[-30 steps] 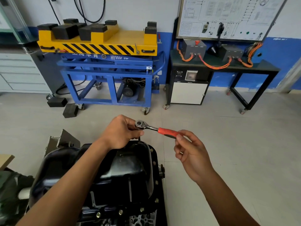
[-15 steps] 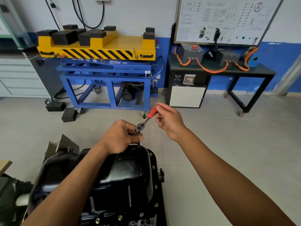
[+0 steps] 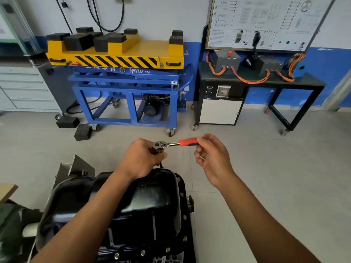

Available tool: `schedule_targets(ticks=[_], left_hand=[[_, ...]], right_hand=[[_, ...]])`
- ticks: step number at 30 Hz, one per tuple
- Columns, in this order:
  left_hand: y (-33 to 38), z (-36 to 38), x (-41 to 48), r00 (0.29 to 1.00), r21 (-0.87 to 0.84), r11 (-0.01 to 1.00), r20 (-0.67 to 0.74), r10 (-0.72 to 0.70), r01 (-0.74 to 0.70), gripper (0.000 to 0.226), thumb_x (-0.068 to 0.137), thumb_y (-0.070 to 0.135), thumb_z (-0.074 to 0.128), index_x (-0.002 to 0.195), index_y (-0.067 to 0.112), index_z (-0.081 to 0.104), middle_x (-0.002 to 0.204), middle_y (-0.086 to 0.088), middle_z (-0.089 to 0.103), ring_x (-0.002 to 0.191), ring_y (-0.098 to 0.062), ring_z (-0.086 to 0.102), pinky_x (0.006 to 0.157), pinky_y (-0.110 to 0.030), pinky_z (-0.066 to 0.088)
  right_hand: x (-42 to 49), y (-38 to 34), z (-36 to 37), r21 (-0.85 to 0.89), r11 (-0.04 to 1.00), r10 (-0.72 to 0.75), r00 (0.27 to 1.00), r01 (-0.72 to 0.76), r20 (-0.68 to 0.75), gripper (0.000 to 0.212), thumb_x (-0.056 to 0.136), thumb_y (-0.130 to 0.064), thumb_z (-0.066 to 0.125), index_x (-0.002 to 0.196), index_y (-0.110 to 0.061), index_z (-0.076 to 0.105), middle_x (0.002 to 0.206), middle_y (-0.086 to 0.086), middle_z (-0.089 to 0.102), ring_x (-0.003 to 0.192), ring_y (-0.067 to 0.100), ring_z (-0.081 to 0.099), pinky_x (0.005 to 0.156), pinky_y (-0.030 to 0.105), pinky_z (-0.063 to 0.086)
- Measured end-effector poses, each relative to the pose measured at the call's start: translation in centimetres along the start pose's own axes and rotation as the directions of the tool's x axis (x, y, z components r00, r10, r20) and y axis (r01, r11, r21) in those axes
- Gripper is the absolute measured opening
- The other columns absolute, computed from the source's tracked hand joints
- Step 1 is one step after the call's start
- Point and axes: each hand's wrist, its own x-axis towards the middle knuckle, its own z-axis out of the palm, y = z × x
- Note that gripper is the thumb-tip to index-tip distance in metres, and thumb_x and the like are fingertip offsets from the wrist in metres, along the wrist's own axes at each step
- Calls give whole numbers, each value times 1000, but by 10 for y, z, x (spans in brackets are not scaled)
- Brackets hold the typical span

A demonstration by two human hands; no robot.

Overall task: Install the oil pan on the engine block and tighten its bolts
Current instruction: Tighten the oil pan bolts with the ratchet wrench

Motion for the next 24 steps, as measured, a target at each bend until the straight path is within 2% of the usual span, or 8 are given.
schedule_targets(ticks=[4,7,9,12,15,17,20,24], left_hand=[[2,0,-1,1000,-41,999,-3,-7,6,11,81,18,83,72,18,78,61,1,72,59,-15,68,70,-38,60],[1,0,-1,1000,1,1000,4,4,-4,12,76,22,87,70,15,79,52,3,62,52,-12,50,57,-31,49],[1,-1,-1,1000,-15,1000,20,12,-12,12,75,24,88,70,16,80,57,-4,63,56,-12,44,61,-36,50],[2,-3,-3,999,-61,998,39,11,-9,7,76,17,86,72,17,81,72,-16,72,65,-15,54,77,-49,57],[3,-4,-4,997,-69,998,69,16,-11,7,79,11,83,74,13,80,76,-20,73,68,-18,58,80,-52,57],[4,-5,-4,995,-49,998,91,29,-25,8,80,8,81,75,14,80,77,-19,73,68,-16,57,79,-47,58],[5,-5,-4,992,-61,997,116,47,-40,14,81,3,79,77,16,80,70,-7,73,63,-10,56,69,-31,52],[2,-5,-1,990,-90,996,137,30,-17,4,84,8,79,85,11,80,76,-11,75,64,-12,58,72,-30,51]], right_hand=[[-58,19,-8,-44,999,-10,995,14,99,22,82,-11,72,81,-18,51,57,4,52,50,16,43,47,23,35],[-94,40,3,-112,994,9,976,16,218,33,70,-20,79,78,-14,47,60,8,57,46,16,47,45,22,38],[-105,49,11,-137,990,3,970,31,244,39,67,-26,80,77,-11,45,64,10,59,47,14,47,46,21,40],[-108,47,15,-172,984,-15,974,54,225,36,71,-20,80,75,-11,45,64,10,62,46,15,49,46,21,41],[-106,41,11,-204,977,-2,971,53,238,38,68,-24,80,76,-9,46,67,12,66,46,18,54,46,22,42],[-103,38,7,-227,972,-1,972,56,233,41,65,-30,81,76,-9,48,68,13,67,47,18,55,46,23,42],[-94,31,-2,-226,973,-5,980,51,198,37,67,-24,83,77,-11,50,66,14,65,48,20,54,45,24,41],[-72,17,-13,-140,990,-19,999,25,45,28,71,-22,82,79,-16,56,62,10,60,49,19,50,45,25,39]])
